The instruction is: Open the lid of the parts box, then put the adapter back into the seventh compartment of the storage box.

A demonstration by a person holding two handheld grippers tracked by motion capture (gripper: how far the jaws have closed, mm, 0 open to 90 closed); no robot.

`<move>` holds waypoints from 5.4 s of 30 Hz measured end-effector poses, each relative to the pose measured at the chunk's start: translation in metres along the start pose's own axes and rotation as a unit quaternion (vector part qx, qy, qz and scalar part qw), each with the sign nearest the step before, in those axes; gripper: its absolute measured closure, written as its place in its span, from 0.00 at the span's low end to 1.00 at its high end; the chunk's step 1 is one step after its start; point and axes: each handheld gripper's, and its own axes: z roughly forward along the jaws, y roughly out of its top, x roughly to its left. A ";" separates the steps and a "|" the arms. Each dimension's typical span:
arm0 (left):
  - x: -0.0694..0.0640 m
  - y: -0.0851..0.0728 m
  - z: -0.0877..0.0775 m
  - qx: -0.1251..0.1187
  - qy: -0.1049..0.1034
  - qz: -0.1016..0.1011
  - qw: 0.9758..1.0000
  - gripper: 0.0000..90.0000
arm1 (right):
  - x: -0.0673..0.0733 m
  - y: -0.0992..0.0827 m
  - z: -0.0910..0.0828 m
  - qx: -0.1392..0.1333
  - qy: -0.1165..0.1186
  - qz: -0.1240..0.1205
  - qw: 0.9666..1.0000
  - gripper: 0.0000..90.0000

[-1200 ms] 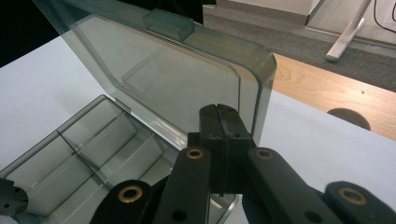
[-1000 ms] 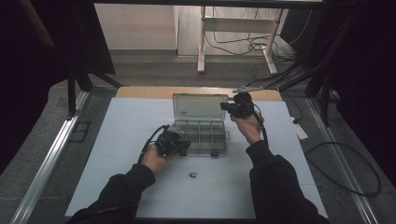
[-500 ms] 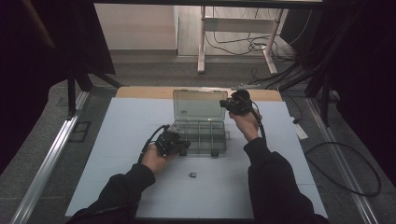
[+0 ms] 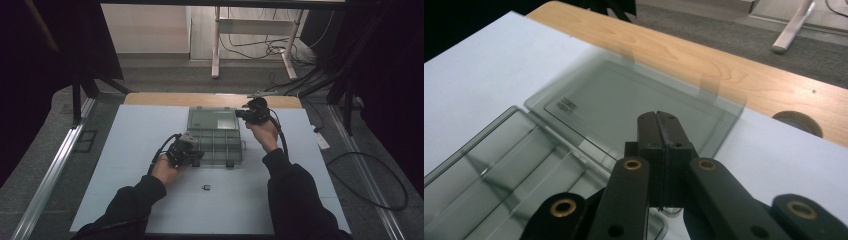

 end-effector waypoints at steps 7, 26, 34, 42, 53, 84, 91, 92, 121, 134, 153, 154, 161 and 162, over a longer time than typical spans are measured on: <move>-0.001 0.002 -0.004 0.000 0.005 0.007 1.000 0.98 | 0.011 -0.003 -0.009 0.009 0.017 -0.019 1.000 0.91; 0.003 -0.001 -0.023 0.002 0.018 0.000 1.000 0.75 | 0.029 -0.024 -0.037 0.035 0.022 -0.031 0.999 0.64; 0.004 -0.004 -0.029 0.003 0.022 -0.002 1.000 0.62 | 0.034 -0.033 -0.048 0.041 0.020 -0.034 0.998 0.53; 0.004 -0.008 -0.040 -0.002 0.024 0.004 1.000 0.48 | 0.044 -0.039 -0.058 0.041 0.020 -0.041 0.998 0.41; 0.003 -0.013 -0.054 -0.020 0.023 0.001 1.000 0.27 | 0.052 -0.052 -0.077 0.052 0.029 -0.042 0.997 0.29; -0.008 -0.049 -0.105 -0.042 0.055 -0.026 0.997 0.00 | 0.064 -0.093 -0.132 0.055 0.041 -0.033 0.997 0.05; -0.013 -0.063 -0.117 -0.047 0.063 -0.031 0.996 0.00 | 0.066 -0.106 -0.148 0.052 0.036 -0.031 0.998 0.02; -0.014 -0.064 -0.119 -0.047 0.062 -0.030 0.996 0.00 | 0.066 -0.108 -0.150 0.052 0.035 -0.031 0.998 0.02; -0.036 -0.116 -0.165 -0.078 0.108 -0.064 0.989 0.00 | 0.066 -0.153 -0.205 0.051 0.002 -0.006 0.999 0.00; -0.045 -0.128 -0.178 -0.079 0.124 -0.079 0.986 0.00 | 0.068 -0.166 -0.222 0.053 -0.016 0.007 0.998 0.00; -0.050 -0.134 -0.186 -0.067 0.140 -0.084 0.984 0.00 | 0.069 -0.170 -0.230 0.056 -0.025 0.008 0.998 0.00; -0.049 -0.134 -0.186 -0.068 0.138 -0.086 0.984 0.00 | 0.069 -0.170 -0.230 0.056 -0.024 0.008 0.998 0.00; -0.048 -0.135 -0.186 -0.069 0.127 -0.087 0.986 0.00 | 0.070 -0.169 -0.228 0.064 -0.019 -0.003 0.998 0.00; -0.048 -0.134 -0.186 -0.068 0.127 -0.085 0.986 0.00 | 0.070 -0.169 -0.228 0.064 -0.020 -0.004 0.998 0.00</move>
